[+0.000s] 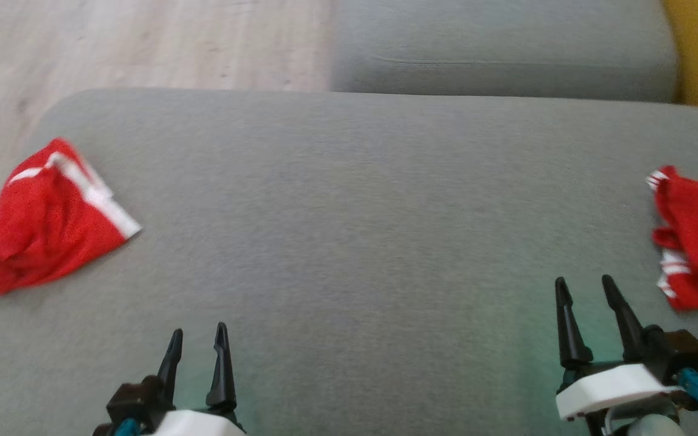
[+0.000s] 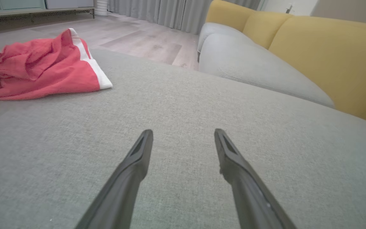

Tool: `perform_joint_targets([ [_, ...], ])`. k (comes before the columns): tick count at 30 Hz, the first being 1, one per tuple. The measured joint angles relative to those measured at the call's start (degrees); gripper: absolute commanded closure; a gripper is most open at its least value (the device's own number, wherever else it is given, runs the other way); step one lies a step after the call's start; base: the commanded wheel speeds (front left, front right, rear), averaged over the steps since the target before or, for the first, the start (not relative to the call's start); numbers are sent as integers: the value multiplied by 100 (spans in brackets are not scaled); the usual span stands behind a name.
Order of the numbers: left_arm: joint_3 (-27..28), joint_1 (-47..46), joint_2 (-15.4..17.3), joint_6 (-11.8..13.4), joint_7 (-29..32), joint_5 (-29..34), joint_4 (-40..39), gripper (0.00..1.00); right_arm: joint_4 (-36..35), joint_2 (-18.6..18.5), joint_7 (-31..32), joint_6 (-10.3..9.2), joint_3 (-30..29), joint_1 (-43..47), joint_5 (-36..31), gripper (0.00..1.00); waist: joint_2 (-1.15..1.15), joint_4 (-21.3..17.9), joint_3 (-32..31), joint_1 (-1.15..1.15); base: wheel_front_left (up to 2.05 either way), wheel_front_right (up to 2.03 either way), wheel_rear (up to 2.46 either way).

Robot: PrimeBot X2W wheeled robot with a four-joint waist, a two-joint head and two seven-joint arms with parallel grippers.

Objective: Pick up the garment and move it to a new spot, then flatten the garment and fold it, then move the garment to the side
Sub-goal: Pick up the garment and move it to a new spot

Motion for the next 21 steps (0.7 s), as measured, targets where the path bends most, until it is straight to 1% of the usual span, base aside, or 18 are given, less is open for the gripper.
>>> perform_joint_targets([
  [2,-12,-30,0,-14,0,14,-5,0,-38,-1,0,0,-41,1,-9,0,0,186,-3,0,0,0,0],
  [6,32,-94,21,-4,0,35,-66,0,-86,0,-1,0,5,4,-7,0,0,691,-21,0,0,0,0],
  [13,232,-52,168,101,-15,53,-290,0,-97,0,44,0,267,2,33,0,0,1741,-72,0,0,0,0],
  [15,379,28,183,190,-15,41,-421,0,-104,0,80,0,420,-16,32,0,0,2003,-79,0,0,0,0],
  [18,631,284,191,252,-15,-5,-631,0,-125,1,146,0,656,-73,7,0,0,2271,-50,0,0,0,0],
  [21,775,506,172,318,-15,0,-821,0,-123,1,201,0,777,-218,-12,0,0,2376,31,0,0,0,0],
])
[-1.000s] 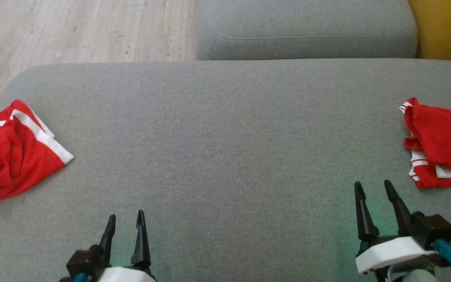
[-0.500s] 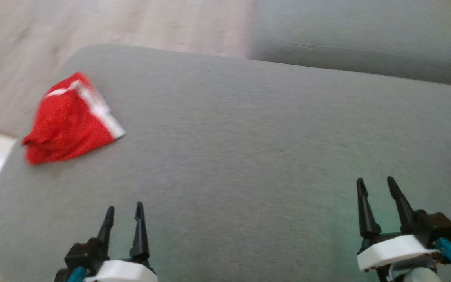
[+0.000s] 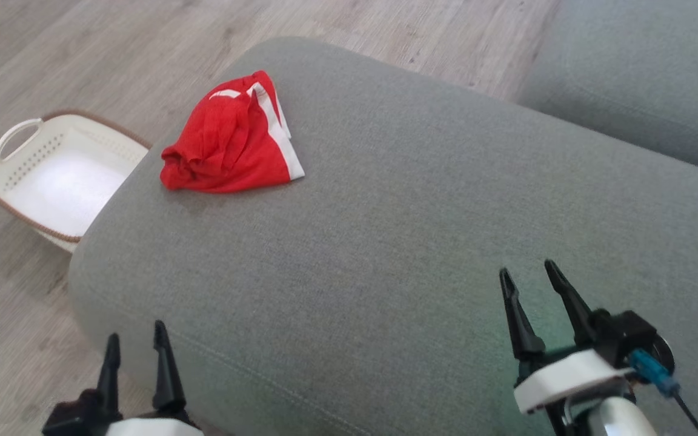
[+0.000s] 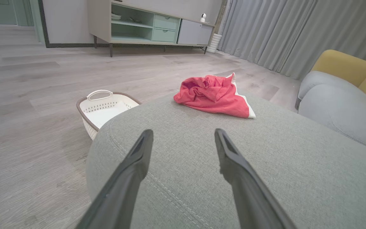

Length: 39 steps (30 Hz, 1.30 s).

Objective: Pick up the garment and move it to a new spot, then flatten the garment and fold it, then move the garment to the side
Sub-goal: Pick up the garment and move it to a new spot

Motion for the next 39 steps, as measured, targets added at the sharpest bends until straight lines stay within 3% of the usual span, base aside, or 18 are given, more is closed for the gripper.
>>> perform_joint_targets([
  [5,404,32,-52,21,-1,19,-303,0,-9,-1,19,0,53,-174,-51,0,0,29,103,0,0,0,0],
  [9,748,20,85,12,-1,70,-412,0,-138,-1,68,0,-53,-174,-192,0,0,19,215,0,0,0,0],
  [13,971,-348,655,-138,127,216,-439,0,-455,-2,245,0,-401,-171,-477,0,0,5,404,0,0,0,0],
  [18,1218,-1850,1404,-281,633,296,-552,0,-1059,-4,613,0,-550,-227,-893,0,0,-133,772,0,0,0,0],
  [23,1144,-3402,1755,-664,1287,231,-136,0,-1692,-8,1005,0,-564,-576,-1296,0,0,-418,1276,2,0,0,0],
  [30,970,-5041,1717,-1034,1596,-54,1223,0,-2483,-19,1369,0,-470,-739,-1557,0,0,-911,2051,2,0,0,0],
  [36,580,-5638,1455,-1355,1850,-43,2369,0,-3056,-21,1635,0,-417,-752,-1819,0,0,-1248,2783,3,0,0,0],
  [39,445,-5785,1383,-1355,2114,-15,3018,0,-3161,-24,1688,0,-445,-756,-1829,0,0,-1384,3112,2,0,0,0],
])
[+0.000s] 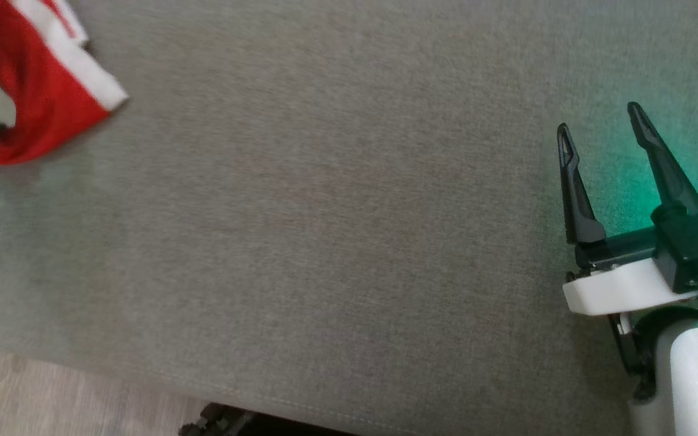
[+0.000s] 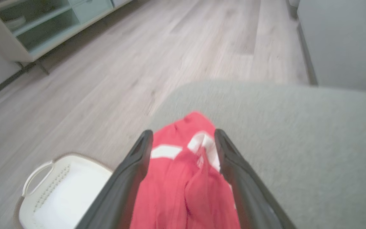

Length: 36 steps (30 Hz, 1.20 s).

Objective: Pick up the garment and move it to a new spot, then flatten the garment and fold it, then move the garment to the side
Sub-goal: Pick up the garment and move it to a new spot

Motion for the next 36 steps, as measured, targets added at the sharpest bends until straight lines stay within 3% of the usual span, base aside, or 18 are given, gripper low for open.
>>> perform_joint_targets([
  [3,-27,-93,-19,4,107,24,504,0,-29,-1,0,0,-20,-1,-27,0,0,-110,268,0,0,0,0],
  [4,-32,-130,-26,-42,132,22,628,4,-30,-1,-3,0,-21,-3,-27,0,0,-142,340,0,0,0,0],
  [5,-45,-174,-40,-97,136,21,742,19,-32,0,-7,0,-26,-8,-27,0,0,-170,404,-1,0,0,0],
  [7,-92,-283,-91,-194,152,8,940,78,-30,-1,-24,0,-54,-30,-29,0,0,-212,492,0,0,0,0],
  [8,-132,-344,-121,-201,148,9,1029,100,-25,-1,-41,0,-58,-46,-29,0,0,-229,512,0,0,0,0],
  [15,-272,-508,-124,-335,-371,120,1396,100,147,-2,-136,0,-67,-236,13,0,0,-233,326,-2,0,0,0],
  [22,-576,-826,55,-447,-783,332,1278,100,719,-3,-452,0,-75,-232,404,0,0,-301,-222,-3,0,0,0],
  [30,-1249,-920,-71,-501,-453,465,194,100,1519,-2,-899,0,-153,-212,950,0,1,-545,-1066,-3,0,0,0],
  [36,-1671,-919,-368,-542,138,253,-1088,100,2084,2,-1240,0,-185,-207,1329,0,1,-1002,-1769,-5,0,0,0],
])
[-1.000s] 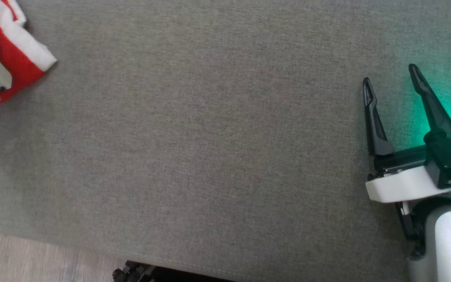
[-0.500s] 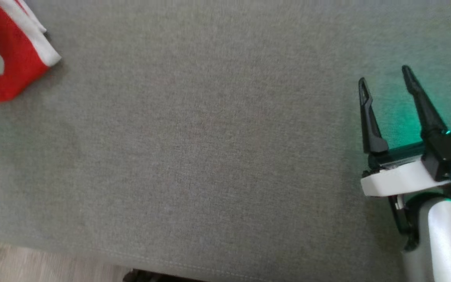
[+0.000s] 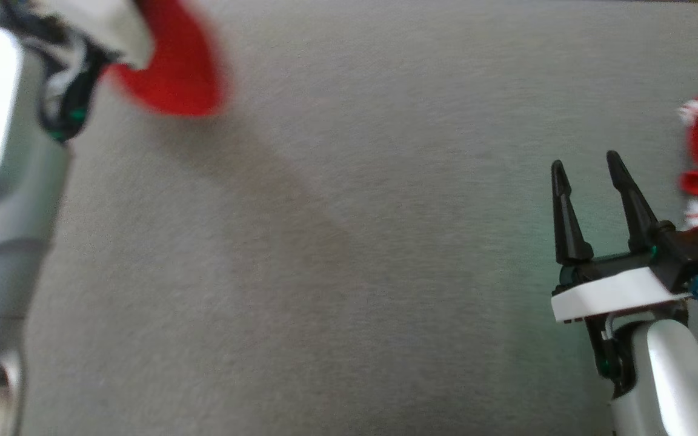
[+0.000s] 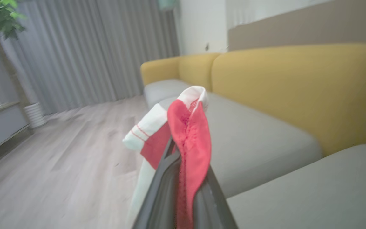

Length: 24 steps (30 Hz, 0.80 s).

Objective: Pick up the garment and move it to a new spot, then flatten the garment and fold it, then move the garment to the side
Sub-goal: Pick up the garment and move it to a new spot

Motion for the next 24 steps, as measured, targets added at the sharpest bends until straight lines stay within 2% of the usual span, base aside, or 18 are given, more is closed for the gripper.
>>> perform_joint_targets([
  [6,-14,14,-491,67,303,-550,-1121,100,332,0,-266,0,-68,4,238,0,0,-634,-376,1,0,0,0],
  [9,-37,385,-642,249,349,-737,-1519,100,486,0,-382,0,-108,12,310,0,0,-938,-446,1,0,0,0],
  [12,-34,1161,-772,392,157,-947,-1503,100,590,0,-461,0,-155,39,311,0,0,-1015,-361,2,0,0,0],
  [15,-12,2035,-887,516,-169,-1154,-1023,100,695,2,-516,0,-171,54,367,0,0,-1036,-228,3,0,0,0],
  [16,-24,2287,-889,525,-248,-1180,-794,87,710,2,-531,0,-170,54,368,0,0,-1044,-183,3,0,0,0],
  [17,-33,2514,-881,533,-363,-1174,-538,61,733,2,-563,0,-168,52,369,0,0,-1054,-136,3,0,0,0],
  [18,-32,2692,-877,564,-467,-1173,-280,49,756,2,-567,0,-157,48,381,0,0,-1066,-91,3,0,0,0],
  [19,-30,2829,-868,564,-587,-1148,-46,30,781,2,-571,0,-144,36,404,0,0,-1081,-46,3,0,0,0],
  [20,-25,2924,-860,564,-695,-1124,167,30,802,3,-594,0,-126,17,409,0,0,-1099,-4,3,0,0,0],
  [21,-21,2967,-866,561,-787,-1126,328,20,809,4,-615,0,-121,-9,409,0,0,-1115,34,3,0,0,0],
  [22,-14,2964,-872,554,-880,-1126,452,3,809,4,-621,0,-123,-34,409,0,0,-1126,65,3,0,0,0],
  [24,18,2919,-884,534,-1066,-1126,602,0,825,4,-660,0,-142,-50,409,0,0,-1125,110,4,0,0,0],
])
